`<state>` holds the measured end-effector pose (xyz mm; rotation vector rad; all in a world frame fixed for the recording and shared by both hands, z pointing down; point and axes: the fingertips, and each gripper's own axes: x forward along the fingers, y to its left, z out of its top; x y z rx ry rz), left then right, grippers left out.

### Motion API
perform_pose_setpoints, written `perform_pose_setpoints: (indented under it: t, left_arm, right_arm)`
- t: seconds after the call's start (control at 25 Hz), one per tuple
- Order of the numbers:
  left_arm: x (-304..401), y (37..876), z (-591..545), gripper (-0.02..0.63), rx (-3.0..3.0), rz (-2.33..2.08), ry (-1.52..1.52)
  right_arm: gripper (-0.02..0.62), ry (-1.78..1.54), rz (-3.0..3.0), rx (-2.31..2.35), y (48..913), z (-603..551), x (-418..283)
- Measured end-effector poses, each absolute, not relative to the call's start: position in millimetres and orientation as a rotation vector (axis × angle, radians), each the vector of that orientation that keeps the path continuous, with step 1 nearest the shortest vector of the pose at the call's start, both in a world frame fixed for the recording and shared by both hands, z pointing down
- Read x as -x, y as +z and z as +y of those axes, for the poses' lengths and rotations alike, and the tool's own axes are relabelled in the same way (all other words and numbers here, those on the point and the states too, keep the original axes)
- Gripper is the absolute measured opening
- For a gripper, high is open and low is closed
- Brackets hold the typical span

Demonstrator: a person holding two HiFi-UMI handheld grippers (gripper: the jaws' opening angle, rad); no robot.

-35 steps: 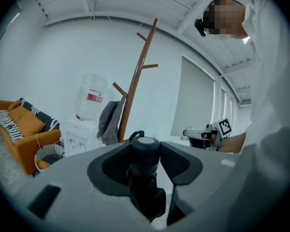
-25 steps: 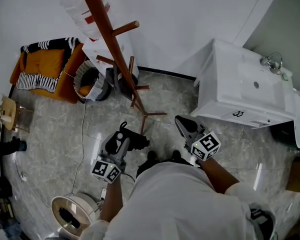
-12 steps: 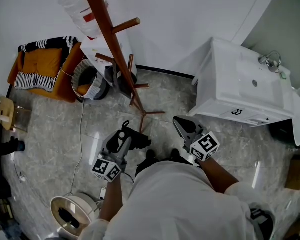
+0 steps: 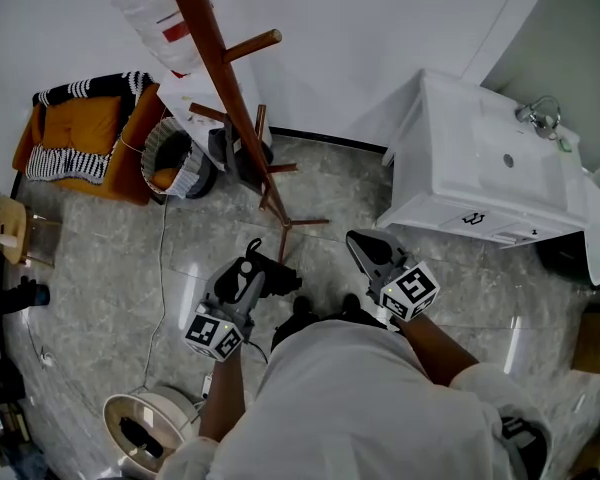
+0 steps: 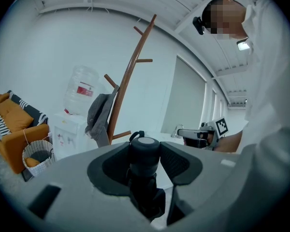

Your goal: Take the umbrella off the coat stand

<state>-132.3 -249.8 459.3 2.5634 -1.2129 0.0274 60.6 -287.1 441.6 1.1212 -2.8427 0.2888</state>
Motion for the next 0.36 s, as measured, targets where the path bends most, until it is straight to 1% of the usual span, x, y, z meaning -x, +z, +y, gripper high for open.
perform_pose_setpoints:
  t: [0.36]
  left_arm:
    - [133.7, 468.2, -249.1, 0.201, -2.564, -1.174, 0.054]
  right_arm:
    - [0.014, 0.305, -2.83, -1.147, 447.8, -282.6, -57.9]
